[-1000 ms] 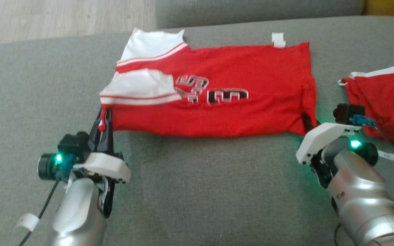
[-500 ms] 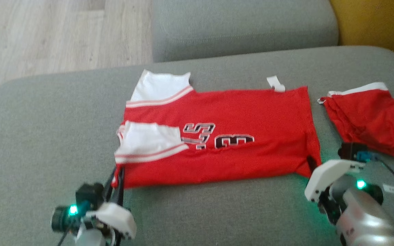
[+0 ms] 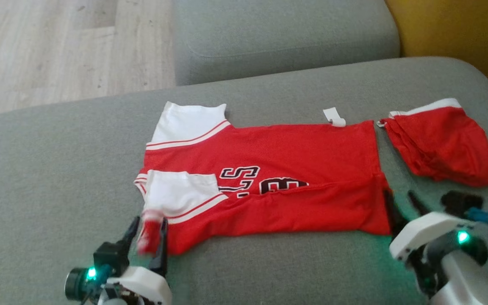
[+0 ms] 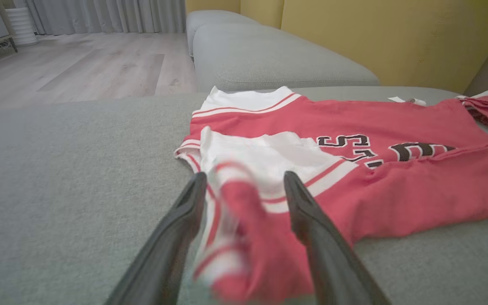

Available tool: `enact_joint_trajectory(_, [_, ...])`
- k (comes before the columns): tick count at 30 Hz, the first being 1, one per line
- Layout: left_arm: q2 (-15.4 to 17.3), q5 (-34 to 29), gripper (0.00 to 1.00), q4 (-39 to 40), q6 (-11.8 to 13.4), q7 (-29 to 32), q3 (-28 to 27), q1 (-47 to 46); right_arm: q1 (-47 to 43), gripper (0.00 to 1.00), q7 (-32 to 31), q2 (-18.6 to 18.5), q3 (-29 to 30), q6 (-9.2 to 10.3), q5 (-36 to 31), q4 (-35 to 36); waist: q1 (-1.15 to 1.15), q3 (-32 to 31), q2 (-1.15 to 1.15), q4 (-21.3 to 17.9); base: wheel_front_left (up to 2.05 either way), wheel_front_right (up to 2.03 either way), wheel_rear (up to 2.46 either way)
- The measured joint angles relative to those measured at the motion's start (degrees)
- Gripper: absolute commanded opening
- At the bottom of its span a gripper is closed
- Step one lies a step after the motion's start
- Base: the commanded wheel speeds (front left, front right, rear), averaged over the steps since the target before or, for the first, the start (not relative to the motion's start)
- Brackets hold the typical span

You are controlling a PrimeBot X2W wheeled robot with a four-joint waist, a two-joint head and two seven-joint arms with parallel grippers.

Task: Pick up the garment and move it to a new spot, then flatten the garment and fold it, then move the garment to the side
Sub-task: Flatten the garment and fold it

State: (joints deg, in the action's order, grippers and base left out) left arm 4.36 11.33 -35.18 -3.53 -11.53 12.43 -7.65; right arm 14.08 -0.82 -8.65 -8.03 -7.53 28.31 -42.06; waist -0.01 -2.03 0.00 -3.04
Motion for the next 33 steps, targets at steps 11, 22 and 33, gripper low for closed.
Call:
enact_joint_trajectory(11, [2.2,0.8,1.00,10.8,-1.2,-2.8,-1.7,-11.0,1.8,1.00,5.8,1.9,10.2,0.00,-8.1,24.9,0.01,7.0,0.00,-3.3,0.00,0.00,0.00])
enact_joint_trajectory(22, [14.8,6.4,1.00,4.3,-4.1,11.5,14.2,-38.4,13.0,1.00,1.8,1.6,6.8,0.00,-9.2,30.9,0.02,17.8,0.00,-8.0,0.00,0.00,0.00])
enact_joint_trajectory(33, [25.5,20.2,1.00,-6.3,-4.1,25.4,30.4,-52.7,18.0,1.00,2.1,1.6,2.2,0.00,-9.1,30.2,0.02,25.8,0.00,-12.9,0.00,0.00,0.00])
